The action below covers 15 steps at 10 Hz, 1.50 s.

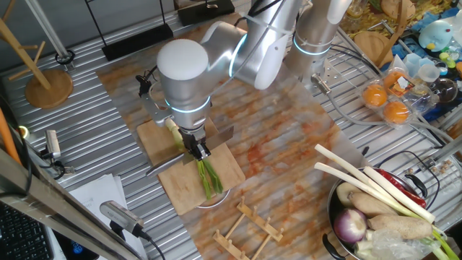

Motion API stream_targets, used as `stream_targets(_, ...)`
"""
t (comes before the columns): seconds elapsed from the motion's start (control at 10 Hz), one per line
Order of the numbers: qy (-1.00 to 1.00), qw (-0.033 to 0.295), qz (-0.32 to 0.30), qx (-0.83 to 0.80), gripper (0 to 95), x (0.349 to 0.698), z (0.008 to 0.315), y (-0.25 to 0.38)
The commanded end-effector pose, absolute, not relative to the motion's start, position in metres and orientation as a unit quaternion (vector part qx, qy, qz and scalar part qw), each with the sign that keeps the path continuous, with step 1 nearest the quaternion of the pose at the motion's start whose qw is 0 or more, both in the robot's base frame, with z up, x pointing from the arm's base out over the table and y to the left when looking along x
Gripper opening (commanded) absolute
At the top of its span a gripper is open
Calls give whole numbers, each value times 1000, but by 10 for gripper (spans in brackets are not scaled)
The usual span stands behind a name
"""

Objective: Chop the scallions

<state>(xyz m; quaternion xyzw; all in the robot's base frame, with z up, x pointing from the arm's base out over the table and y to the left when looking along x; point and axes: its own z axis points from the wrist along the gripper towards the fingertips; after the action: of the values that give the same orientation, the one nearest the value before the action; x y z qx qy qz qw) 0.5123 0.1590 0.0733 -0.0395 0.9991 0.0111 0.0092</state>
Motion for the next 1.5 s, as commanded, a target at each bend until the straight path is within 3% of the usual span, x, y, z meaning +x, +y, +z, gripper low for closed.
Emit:
stream_targets(0.1,999,14,10,-38,0,513,71,158)
stream_targets(1.5,999,27,12,-39,0,498,55,155)
